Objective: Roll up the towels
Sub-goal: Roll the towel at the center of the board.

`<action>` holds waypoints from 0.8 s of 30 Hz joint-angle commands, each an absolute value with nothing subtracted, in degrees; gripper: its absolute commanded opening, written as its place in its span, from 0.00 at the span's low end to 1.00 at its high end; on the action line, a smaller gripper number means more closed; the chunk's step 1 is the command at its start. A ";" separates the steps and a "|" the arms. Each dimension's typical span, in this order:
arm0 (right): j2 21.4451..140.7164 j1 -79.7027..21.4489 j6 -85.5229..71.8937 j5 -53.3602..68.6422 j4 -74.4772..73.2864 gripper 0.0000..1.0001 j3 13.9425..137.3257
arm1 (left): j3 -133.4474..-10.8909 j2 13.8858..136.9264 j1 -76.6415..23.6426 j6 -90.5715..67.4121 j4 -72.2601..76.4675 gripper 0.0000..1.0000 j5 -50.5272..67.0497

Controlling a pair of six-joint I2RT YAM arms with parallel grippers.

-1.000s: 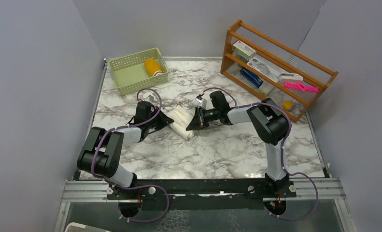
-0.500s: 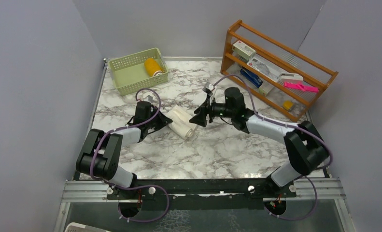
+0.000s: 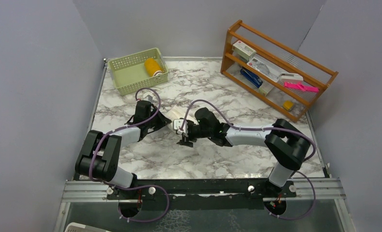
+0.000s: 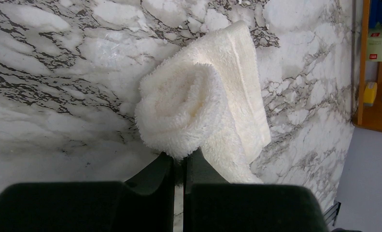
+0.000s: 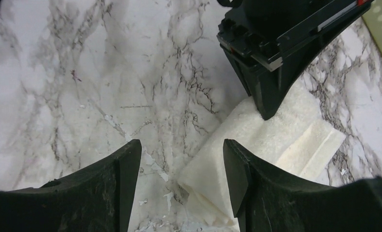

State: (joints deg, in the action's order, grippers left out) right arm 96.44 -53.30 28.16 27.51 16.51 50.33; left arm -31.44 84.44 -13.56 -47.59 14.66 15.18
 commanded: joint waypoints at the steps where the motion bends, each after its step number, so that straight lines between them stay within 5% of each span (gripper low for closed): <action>1: 101.27 -55.03 30.85 19.42 14.65 0.63 54.76 | -32.56 84.00 -13.27 -45.71 11.32 0.00 13.01; 15: 110.46 -55.72 23.95 3.08 12.12 0.55 61.61 | -34.69 85.13 -13.27 -44.67 9.42 0.00 15.31; 17: 111.23 -55.68 23.33 2.95 11.32 0.48 62.26 | -35.39 85.29 -13.27 -44.62 9.13 0.00 16.03; 21: 113.13 -55.71 20.36 1.50 8.98 0.17 64.60 | -36.89 85.15 -13.27 -44.26 7.88 0.00 17.03; 24: 115.03 -55.67 17.39 0.79 5.33 0.01 67.60 | -38.56 84.21 -13.12 -43.52 5.94 0.19 17.75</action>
